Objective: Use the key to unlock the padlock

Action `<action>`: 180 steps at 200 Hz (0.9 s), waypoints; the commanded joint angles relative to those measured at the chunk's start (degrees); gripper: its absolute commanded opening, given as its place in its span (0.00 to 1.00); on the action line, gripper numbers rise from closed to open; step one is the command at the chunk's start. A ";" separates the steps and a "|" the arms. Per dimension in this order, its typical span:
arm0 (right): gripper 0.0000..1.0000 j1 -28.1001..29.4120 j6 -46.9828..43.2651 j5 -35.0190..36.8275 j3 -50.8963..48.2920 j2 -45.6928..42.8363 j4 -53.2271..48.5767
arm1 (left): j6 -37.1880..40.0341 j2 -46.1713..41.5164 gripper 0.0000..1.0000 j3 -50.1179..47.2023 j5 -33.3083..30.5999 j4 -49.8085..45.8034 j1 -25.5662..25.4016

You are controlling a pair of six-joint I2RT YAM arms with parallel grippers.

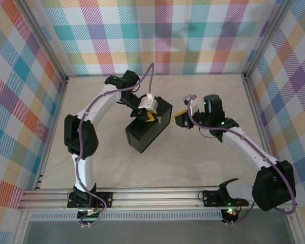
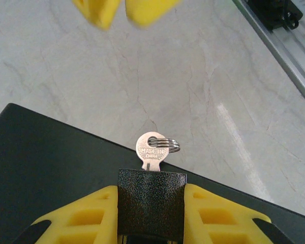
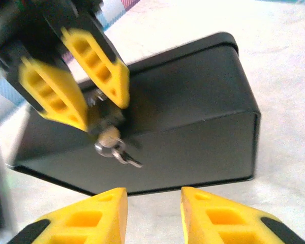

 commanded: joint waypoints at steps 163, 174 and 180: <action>0.32 10.87 -41.11 6.46 -5.89 8.54 33.58 | 1.31 3.16 0.20 2.75 1.20 -7.99 -0.67; 0.32 11.23 -41.35 6.17 -5.73 8.63 32.87 | 1.25 3.12 0.20 2.67 1.30 -8.03 -0.65; 0.32 11.53 -41.69 6.06 -5.69 8.61 32.25 | 1.22 3.03 0.20 2.65 1.33 -8.07 -0.67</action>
